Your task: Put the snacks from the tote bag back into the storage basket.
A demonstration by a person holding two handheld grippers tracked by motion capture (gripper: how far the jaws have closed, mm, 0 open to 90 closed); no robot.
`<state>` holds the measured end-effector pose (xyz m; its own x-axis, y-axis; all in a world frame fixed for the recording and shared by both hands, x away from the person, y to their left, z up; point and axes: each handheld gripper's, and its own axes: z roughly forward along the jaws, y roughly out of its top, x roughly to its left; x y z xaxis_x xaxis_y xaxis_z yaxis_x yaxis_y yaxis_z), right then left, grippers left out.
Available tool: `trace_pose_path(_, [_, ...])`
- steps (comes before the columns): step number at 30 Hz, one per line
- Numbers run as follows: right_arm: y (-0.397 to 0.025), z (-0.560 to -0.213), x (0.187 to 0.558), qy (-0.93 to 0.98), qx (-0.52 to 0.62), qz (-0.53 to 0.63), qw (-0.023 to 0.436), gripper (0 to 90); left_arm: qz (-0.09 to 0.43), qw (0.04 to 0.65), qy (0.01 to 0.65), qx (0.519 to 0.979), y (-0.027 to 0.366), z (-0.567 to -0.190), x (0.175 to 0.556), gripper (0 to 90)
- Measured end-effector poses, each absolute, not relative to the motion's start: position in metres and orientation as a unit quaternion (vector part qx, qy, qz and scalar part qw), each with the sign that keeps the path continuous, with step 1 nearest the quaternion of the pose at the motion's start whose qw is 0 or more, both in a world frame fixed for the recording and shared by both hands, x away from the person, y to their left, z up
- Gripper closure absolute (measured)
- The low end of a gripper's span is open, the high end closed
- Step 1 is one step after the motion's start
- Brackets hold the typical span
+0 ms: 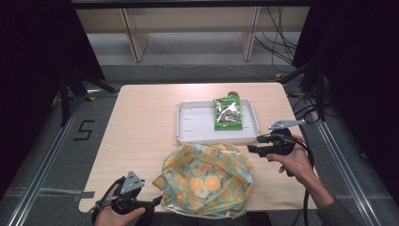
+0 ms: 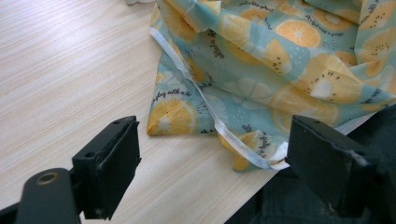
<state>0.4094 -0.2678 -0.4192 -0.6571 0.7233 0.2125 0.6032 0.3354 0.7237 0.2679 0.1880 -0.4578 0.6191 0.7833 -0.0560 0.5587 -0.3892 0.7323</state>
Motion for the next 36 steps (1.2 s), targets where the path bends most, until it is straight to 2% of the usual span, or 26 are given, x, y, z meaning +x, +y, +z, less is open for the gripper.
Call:
trace_pose_path(2, [-0.27, -0.421, 0.407, 0.814, 0.407, 0.408, 0.074, 36.6, 0.153, 0.369, 0.406, 0.822, 0.189, -0.458, 0.268, 16.6])
trace_pose_path(4, [-0.273, -0.423, 0.406, 0.815, 0.397, 0.416, 0.076, 36.5, 0.153, 0.344, 0.385, 0.843, 0.193, -0.455, 0.269, 16.6])
trace_pose_path(10, [-0.284, -0.428, 0.392, 0.81, 0.407, 0.414, 0.077, 34.7, 0.153, 0.345, 0.386, 0.842, 0.193, -0.455, 0.269, 16.6])
trace_pose_path(11, [-0.286, -0.43, 0.39, 0.808, 0.41, 0.416, 0.075, 34.7, 0.153, 0.369, 0.406, 0.822, 0.189, -0.458, 0.268, 16.6])
trace_pose_path(14, [-0.29, -0.435, 0.382, 0.807, 0.414, 0.416, 0.069, 34.1, 0.153, 0.343, 0.384, 0.843, 0.193, -0.455, 0.269, 16.6])
trace_pose_path(19, [-0.297, -0.445, 0.372, 0.816, 0.408, 0.405, 0.061, 34.1, 0.153, 0.363, 0.401, 0.827, 0.19, -0.457, 0.268, 16.6])
trace_pose_path(25, [-0.302, -0.45, 0.362, 0.816, 0.412, 0.398, 0.074, 33.4, 0.151, 0.348, 0.392, 0.838, 0.192, -0.456, 0.269, 16.6])
trace_pose_path(26, [-0.3, -0.452, 0.36, 0.811, 0.42, 0.404, 0.057, 32.9, 0.152, 0.346, 0.39, 0.84, 0.192, -0.455, 0.269, 16.6])
trace_pose_path(28, [-0.301, -0.453, 0.358, 0.816, 0.413, 0.401, 0.054, 32.6, 0.153, 0.345, 0.387, 0.841, 0.193, -0.456, 0.269, 16.6])
trace_pose_path(29, [-0.3, -0.453, 0.355, 0.814, 0.419, 0.4, 0.048, 32.6, 0.153, 0.37, 0.407, 0.821, 0.189, -0.458, 0.268, 16.6])
trace_pose_path(32, [-0.301, -0.453, 0.349, 0.812, 0.419, 0.4, 0.067, 32.3, 0.151, 0.343, 0.387, 0.843, 0.193, -0.455, 0.269, 16.6])
trace_pose_path(35, [-0.302, -0.454, 0.344, 0.814, 0.421, 0.397, 0.053, 31.7, 0.151, 0.344, 0.388, 0.841, 0.192, -0.455, 0.269, 16.6])
trace_pose_path(36, [-0.304, -0.455, 0.345, 0.82, 0.407, 0.397, 0.064, 31.2, 0.151, 0.345, 0.389, 0.841, 0.192, -0.455, 0.269, 16.6])
